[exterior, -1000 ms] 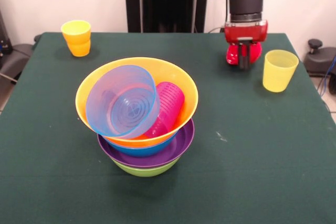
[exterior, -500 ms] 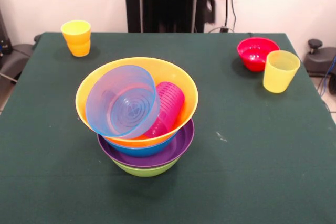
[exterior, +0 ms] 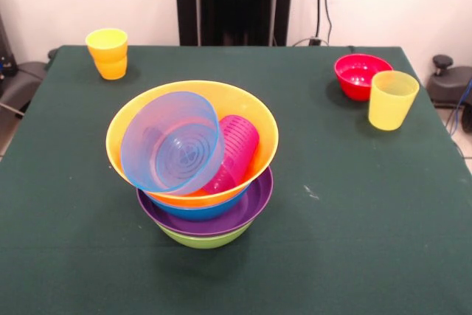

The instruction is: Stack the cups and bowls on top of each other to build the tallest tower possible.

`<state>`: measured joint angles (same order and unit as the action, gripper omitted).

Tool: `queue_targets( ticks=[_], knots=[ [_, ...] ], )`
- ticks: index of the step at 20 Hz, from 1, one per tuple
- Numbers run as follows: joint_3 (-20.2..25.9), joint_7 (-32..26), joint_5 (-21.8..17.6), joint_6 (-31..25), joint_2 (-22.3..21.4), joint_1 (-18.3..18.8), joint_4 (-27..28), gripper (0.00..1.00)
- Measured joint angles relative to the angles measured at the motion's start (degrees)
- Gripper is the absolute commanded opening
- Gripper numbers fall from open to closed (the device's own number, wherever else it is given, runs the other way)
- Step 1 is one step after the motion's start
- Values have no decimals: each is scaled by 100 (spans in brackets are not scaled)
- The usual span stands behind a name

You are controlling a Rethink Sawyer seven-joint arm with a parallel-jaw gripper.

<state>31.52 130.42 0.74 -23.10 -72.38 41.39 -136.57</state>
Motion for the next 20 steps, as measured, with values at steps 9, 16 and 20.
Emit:
queue_targets(
  ticks=[9, 16, 20],
  knots=[
    [262, -1, -534, 735, 295, -407, -37, 0],
    [47, -1, -1021, 2059, 871, -997, -97, 100],
    [-173, -1, -1180, 2757, 1179, -1312, -96, 100]
  ],
)
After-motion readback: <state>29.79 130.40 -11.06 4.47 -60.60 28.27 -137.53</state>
